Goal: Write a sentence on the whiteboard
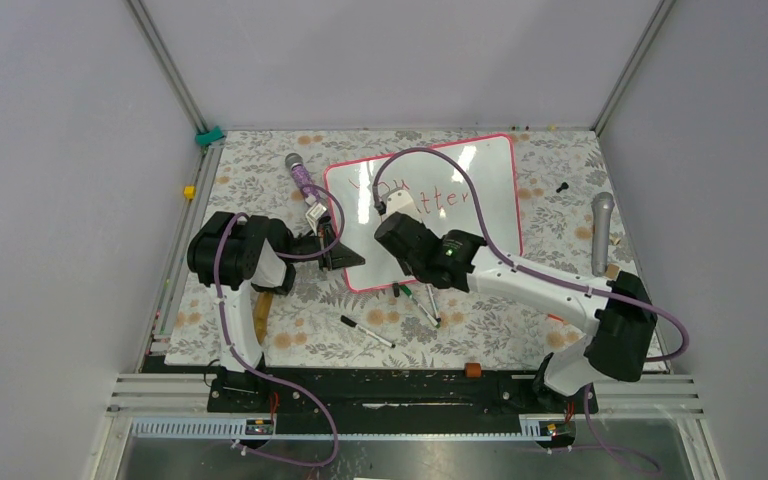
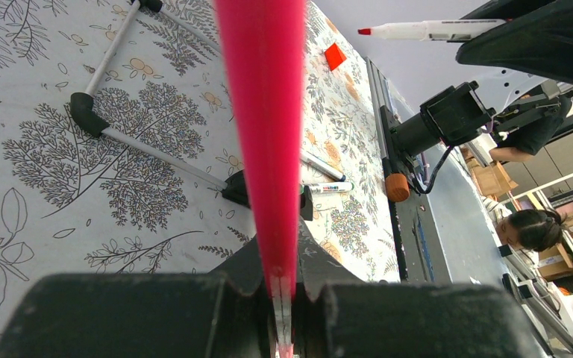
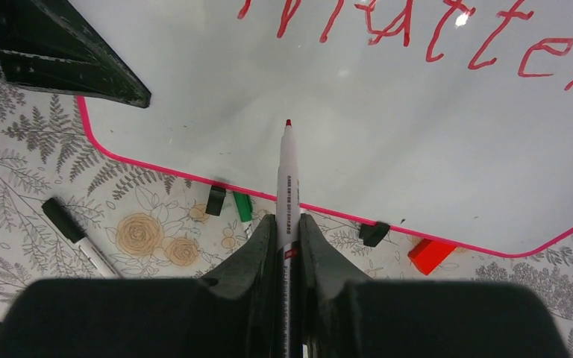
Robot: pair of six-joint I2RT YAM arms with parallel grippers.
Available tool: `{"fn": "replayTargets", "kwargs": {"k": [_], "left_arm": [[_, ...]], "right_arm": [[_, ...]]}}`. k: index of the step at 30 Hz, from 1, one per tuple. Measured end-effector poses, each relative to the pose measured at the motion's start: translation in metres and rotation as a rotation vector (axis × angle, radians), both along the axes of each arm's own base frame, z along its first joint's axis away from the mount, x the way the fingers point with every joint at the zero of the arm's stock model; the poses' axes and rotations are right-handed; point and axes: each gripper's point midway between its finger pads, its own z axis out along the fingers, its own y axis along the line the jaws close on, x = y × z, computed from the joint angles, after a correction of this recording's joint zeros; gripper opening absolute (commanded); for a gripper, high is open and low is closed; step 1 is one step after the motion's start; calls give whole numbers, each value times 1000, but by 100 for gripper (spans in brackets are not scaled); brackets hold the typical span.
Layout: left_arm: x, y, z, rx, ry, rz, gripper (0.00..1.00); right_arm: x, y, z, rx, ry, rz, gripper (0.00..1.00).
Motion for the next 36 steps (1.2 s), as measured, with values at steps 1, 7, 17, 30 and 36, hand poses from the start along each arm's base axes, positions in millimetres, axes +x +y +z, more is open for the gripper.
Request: {"fn": "replayTargets", "kwargs": {"k": [1, 7, 17, 30, 36], "left_arm": [[0, 0, 0, 0, 0, 0, 0], [0, 0, 0, 0, 2, 0, 0], [1, 0, 0, -1, 5, -2, 0], [1, 0, 0, -1, 6, -3, 0], [1, 0, 0, -1, 6, -3, 0]], "right_arm": [[0, -1, -2, -9, 2, -4, 0], [7, -7, -7, -70, 16, -35, 0], [14, -18, -17, -129, 40, -68, 0], [26, -21, -19, -132, 45, -97, 0], [29, -23, -25, -144, 55, -107, 0]]}}
